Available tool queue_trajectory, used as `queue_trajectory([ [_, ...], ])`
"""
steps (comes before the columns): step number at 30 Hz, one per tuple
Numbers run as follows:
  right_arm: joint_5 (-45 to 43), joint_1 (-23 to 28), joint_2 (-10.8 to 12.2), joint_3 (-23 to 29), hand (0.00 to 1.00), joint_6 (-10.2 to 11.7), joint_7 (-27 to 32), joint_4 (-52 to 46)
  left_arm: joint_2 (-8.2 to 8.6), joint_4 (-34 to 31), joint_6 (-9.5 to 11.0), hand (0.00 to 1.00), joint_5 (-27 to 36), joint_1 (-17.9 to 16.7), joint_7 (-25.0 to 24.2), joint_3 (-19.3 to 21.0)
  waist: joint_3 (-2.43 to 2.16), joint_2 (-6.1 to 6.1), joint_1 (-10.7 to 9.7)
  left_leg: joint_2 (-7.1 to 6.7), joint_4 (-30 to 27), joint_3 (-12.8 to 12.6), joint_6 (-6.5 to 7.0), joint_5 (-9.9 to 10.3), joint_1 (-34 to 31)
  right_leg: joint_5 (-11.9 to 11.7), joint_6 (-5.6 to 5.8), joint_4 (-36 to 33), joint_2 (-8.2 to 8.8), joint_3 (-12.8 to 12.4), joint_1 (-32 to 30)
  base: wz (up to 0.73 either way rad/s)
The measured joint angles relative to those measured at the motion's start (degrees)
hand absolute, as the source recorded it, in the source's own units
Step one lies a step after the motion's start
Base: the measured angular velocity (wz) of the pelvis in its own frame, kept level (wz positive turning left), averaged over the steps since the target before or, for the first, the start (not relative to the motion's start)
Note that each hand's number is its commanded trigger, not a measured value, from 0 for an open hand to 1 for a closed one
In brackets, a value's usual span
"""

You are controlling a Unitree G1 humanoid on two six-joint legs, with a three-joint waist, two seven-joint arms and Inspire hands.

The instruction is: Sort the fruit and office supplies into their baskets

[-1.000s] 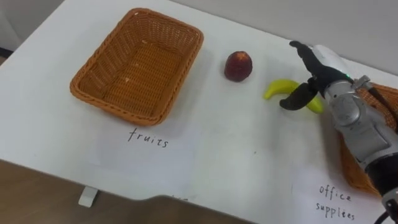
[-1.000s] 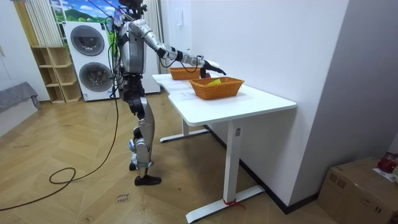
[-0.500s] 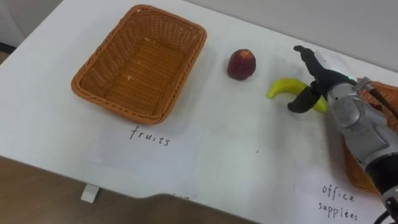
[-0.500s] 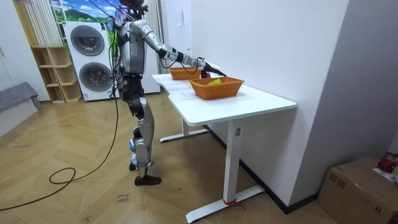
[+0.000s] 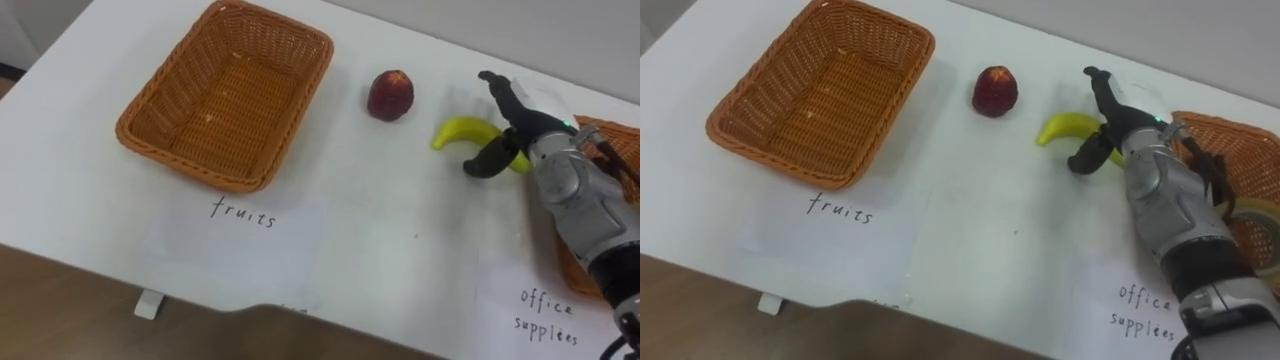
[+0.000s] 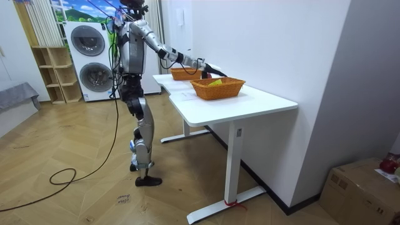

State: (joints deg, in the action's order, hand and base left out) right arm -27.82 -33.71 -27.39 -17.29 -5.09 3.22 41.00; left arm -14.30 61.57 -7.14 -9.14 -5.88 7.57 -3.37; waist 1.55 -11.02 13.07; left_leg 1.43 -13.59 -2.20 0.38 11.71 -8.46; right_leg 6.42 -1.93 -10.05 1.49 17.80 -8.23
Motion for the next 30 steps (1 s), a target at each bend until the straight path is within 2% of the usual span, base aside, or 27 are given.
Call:
queue_trajectory([
  [14, 0.5, -1.1, 0.1, -0.3, 0.00, 0.0, -0.4, 2.6, -0.20, 0.1, 0.0, 0.00, 0.1, 0.6, 1.0, -0.1, 0.01, 0.00, 0.1, -0.05, -0.1, 0.0, 0.10, -0.1, -0.1, -0.1, -0.04, -0.6, -0.04, 0.0, -0.3, 0.00],
  [19, 0.4, -2.2, 0.1, -0.3, 0.00, 0.1, -1.1, 3.3, -0.25, 0.3, 0.0, 0.00, 0.1, 0.9, 0.7, -0.2, 0.25, 0.12, 0.1, -0.04, 0.0, 0.0, 0.10, -0.1, -0.2, -0.1, -0.04, -0.6, -0.06, 0.0, -0.4, 0.00],
  [30, 0.4, -3.5, 0.1, -2.9, 0.00, 0.3, -3.2, 3.0, -0.31, 0.3, 0.2, 0.00, 0.1, 2.2, 0.7, -1.4, 0.21, -0.09, 0.5, -0.02, 0.0, 0.1, 0.10, 0.0, -0.2, -0.1, -0.04, -0.6, -0.09, 0.0, -0.6, 0.00],
])
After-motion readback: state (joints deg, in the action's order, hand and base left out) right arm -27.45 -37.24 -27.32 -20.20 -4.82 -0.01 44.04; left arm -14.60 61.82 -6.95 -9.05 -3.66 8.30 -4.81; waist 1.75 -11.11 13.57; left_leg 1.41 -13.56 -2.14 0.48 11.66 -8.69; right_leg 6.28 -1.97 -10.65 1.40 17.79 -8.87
